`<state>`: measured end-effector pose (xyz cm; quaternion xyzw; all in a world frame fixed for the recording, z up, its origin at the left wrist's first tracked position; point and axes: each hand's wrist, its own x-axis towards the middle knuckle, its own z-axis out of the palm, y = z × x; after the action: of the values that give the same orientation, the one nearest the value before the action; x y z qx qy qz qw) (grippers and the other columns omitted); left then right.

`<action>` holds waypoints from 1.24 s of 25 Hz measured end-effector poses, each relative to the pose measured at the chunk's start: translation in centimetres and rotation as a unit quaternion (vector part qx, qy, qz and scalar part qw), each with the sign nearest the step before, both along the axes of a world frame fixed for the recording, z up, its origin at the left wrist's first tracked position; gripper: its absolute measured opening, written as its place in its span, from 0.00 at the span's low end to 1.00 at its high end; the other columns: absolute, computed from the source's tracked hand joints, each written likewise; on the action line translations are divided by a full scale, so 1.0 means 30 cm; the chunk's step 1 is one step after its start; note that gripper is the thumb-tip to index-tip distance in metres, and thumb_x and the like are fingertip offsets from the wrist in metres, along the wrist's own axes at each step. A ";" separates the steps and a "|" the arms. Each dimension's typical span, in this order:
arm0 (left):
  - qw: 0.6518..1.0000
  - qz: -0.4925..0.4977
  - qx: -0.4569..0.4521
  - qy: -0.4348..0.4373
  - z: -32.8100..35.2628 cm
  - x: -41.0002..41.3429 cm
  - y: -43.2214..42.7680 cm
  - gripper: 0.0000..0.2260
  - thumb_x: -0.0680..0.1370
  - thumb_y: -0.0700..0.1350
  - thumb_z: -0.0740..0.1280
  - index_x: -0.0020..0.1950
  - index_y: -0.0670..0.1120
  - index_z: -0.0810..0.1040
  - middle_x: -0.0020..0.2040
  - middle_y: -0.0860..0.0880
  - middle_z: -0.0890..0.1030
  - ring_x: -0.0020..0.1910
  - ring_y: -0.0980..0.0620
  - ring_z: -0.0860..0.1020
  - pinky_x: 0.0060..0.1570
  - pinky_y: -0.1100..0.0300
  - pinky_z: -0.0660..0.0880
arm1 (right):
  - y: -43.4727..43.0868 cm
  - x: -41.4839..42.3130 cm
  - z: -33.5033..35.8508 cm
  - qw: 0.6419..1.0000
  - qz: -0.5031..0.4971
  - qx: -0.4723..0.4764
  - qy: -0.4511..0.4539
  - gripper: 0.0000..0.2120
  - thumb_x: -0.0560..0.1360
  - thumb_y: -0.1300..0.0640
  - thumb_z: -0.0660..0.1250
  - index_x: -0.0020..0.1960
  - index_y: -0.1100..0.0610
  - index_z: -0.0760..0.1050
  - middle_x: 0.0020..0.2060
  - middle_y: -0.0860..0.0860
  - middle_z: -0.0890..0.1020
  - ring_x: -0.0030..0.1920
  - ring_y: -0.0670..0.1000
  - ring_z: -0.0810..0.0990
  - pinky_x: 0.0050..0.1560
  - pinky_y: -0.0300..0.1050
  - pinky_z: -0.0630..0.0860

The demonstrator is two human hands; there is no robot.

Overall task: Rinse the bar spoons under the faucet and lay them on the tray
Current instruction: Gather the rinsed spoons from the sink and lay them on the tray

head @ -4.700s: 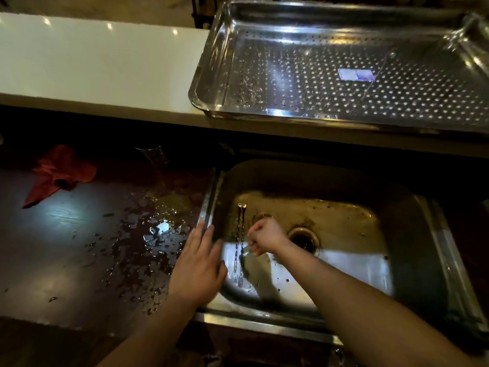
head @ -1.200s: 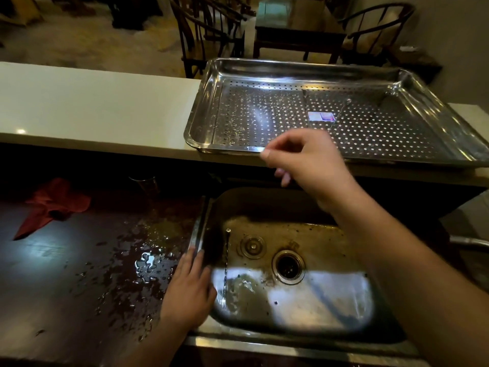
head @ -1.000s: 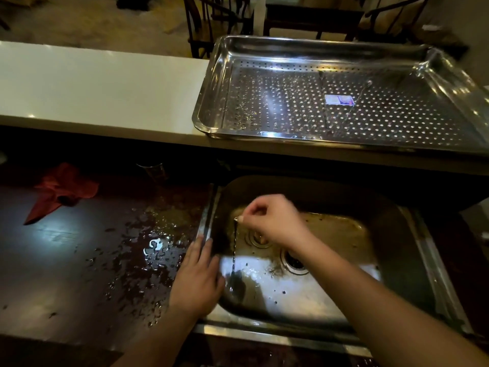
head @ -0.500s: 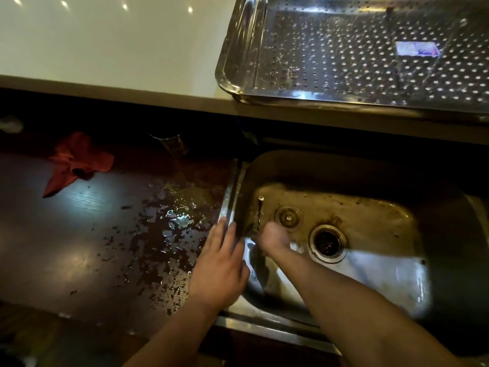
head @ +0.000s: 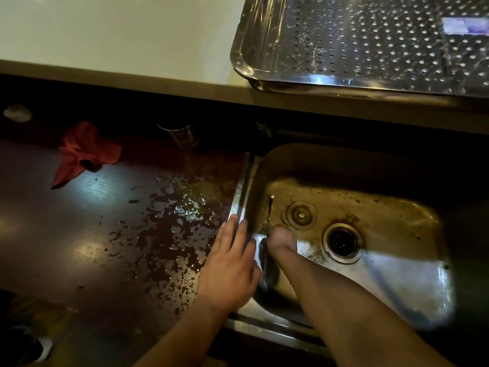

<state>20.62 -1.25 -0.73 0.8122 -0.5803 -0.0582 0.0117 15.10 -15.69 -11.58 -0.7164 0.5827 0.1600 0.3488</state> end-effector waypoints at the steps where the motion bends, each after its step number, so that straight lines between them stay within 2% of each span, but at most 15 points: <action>1: 1.000 -0.001 -0.002 -0.002 -0.002 0.000 -0.001 0.21 0.77 0.55 0.58 0.67 0.47 0.71 0.77 0.42 0.62 0.78 0.43 0.46 0.75 0.46 0.48 | -0.006 -0.006 0.013 1.000 -0.011 0.010 -0.001 0.11 0.73 0.51 0.69 0.52 0.55 0.81 0.52 0.55 0.84 0.54 0.58 0.82 0.46 0.44 0.76; 3: 1.000 -0.005 -0.002 -0.008 -0.005 0.002 0.000 0.21 0.77 0.55 0.58 0.67 0.47 0.71 0.76 0.42 0.63 0.78 0.43 0.47 0.74 0.45 0.49 | -0.022 -0.025 0.034 0.999 -0.022 0.024 -0.009 0.13 0.73 0.44 0.68 0.45 0.54 0.81 0.45 0.53 0.83 0.47 0.55 0.82 0.41 0.42 0.73; 6: 1.000 -0.010 -0.008 -0.013 -0.009 0.002 0.004 0.20 0.77 0.55 0.59 0.65 0.48 0.72 0.75 0.41 0.64 0.78 0.42 0.48 0.74 0.45 0.50 | -0.052 -0.079 0.096 0.998 -0.019 0.042 -0.040 0.11 0.74 0.48 0.70 0.41 0.56 0.79 0.36 0.52 0.81 0.38 0.52 0.81 0.33 0.42 0.74; 8: 1.000 -0.013 -0.010 -0.013 -0.008 0.002 0.009 0.19 0.76 0.55 0.60 0.63 0.48 0.73 0.75 0.41 0.64 0.78 0.42 0.48 0.73 0.45 0.51 | -0.068 -0.137 0.158 0.998 -0.009 0.034 -0.058 0.06 0.72 0.54 0.73 0.42 0.58 0.80 0.36 0.54 0.83 0.37 0.52 0.83 0.37 0.47 0.81; 10: 1.000 -0.017 -0.017 -0.017 -0.010 0.003 0.012 0.18 0.76 0.56 0.60 0.62 0.49 0.73 0.75 0.41 0.64 0.78 0.42 0.47 0.73 0.46 0.49 | -0.089 -0.208 0.226 0.996 0.019 -0.004 -0.082 0.06 0.68 0.58 0.75 0.43 0.59 0.82 0.39 0.55 0.85 0.40 0.55 0.84 0.42 0.52 0.83; 12: 0.999 -0.017 -0.033 -0.019 -0.007 -0.001 0.017 0.18 0.76 0.56 0.60 0.62 0.50 0.73 0.76 0.43 0.63 0.78 0.43 0.45 0.73 0.49 0.42 | -0.096 -0.284 0.318 0.993 0.041 -0.035 -0.105 0.09 0.68 0.58 0.75 0.48 0.56 0.83 0.43 0.52 0.85 0.44 0.52 0.83 0.45 0.49 0.82; 15: 0.998 -0.018 -0.051 -0.020 -0.010 -0.001 0.018 0.19 0.75 0.57 0.60 0.63 0.52 0.72 0.76 0.44 0.62 0.78 0.43 0.46 0.72 0.53 0.37 | -0.097 -0.367 0.471 0.982 0.064 -0.094 -0.152 0.14 0.67 0.57 0.71 0.52 0.50 0.83 0.40 0.46 0.85 0.41 0.47 0.83 0.45 0.48 0.82; 17: 0.998 -0.022 -0.053 -0.018 -0.014 -0.002 0.021 0.18 0.74 0.57 0.59 0.61 0.52 0.73 0.75 0.44 0.64 0.78 0.43 0.48 0.74 0.51 0.41 | -0.085 -0.406 0.595 0.965 0.102 -0.151 -0.187 0.14 0.68 0.55 0.69 0.53 0.48 0.83 0.40 0.43 0.85 0.42 0.44 0.82 0.46 0.48 0.82; 19: 0.998 -0.024 -0.057 -0.013 -0.018 -0.002 0.021 0.17 0.74 0.57 0.58 0.60 0.52 0.73 0.75 0.44 0.65 0.78 0.43 0.49 0.76 0.48 0.48 | -0.065 -0.435 0.734 0.934 0.138 -0.216 -0.248 0.13 0.68 0.54 0.66 0.51 0.47 0.83 0.39 0.42 0.84 0.41 0.42 0.80 0.44 0.44 0.79; 21: 0.997 -0.023 -0.068 -0.009 -0.021 -0.005 0.021 0.17 0.74 0.57 0.57 0.58 0.52 0.75 0.75 0.44 0.66 0.78 0.43 0.52 0.76 0.49 0.47 | -0.042 -0.456 0.887 0.888 0.163 -0.272 -0.332 0.11 0.67 0.57 0.67 0.47 0.50 0.83 0.36 0.44 0.82 0.37 0.40 0.78 0.40 0.38 0.76; 23: 0.998 -0.020 -0.062 -0.010 -0.031 0.001 0.019 0.16 0.75 0.56 0.57 0.55 0.51 0.77 0.72 0.43 0.70 0.76 0.42 0.57 0.75 0.52 0.41 | -0.049 -0.466 1.022 0.845 0.146 -0.319 -0.403 0.09 0.67 0.62 0.70 0.46 0.53 0.83 0.34 0.43 0.79 0.33 0.37 0.75 0.37 0.30 0.70; 25: 0.999 -0.016 -0.048 0.003 -0.034 0.010 0.012 0.15 0.72 0.55 0.59 0.50 0.50 0.80 0.68 0.42 0.74 0.73 0.40 0.62 0.75 0.53 0.40 | -0.106 -0.475 1.147 0.820 0.090 -0.349 -0.445 0.09 0.68 0.64 0.71 0.46 0.54 0.83 0.32 0.42 0.78 0.30 0.39 0.73 0.35 0.29 0.68; 27: 0.999 -0.019 -0.048 0.017 -0.052 0.023 0.001 0.16 0.66 0.54 0.61 0.45 0.48 0.81 0.63 0.39 0.78 0.69 0.38 0.65 0.75 0.53 0.42 | -0.204 -0.474 1.262 0.818 0.045 -0.369 -0.439 0.09 0.70 0.63 0.71 0.48 0.54 0.83 0.33 0.43 0.80 0.32 0.41 0.76 0.37 0.34 0.72; 31: 0.997 -0.038 -0.066 0.011 -0.100 0.056 -0.014 0.17 0.64 0.55 0.63 0.45 0.47 0.81 0.61 0.38 0.79 0.66 0.35 0.67 0.74 0.52 0.44 | -0.445 -0.437 1.408 0.847 -0.045 -0.367 -0.381 0.07 0.73 0.62 0.70 0.49 0.55 0.83 0.40 0.47 0.83 0.42 0.44 0.81 0.45 0.43 0.81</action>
<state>22.30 -1.67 -3.73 0.7864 -0.6132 -0.0289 0.0693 1.98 -29.04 30.65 -0.7697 0.4519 -0.3673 0.2616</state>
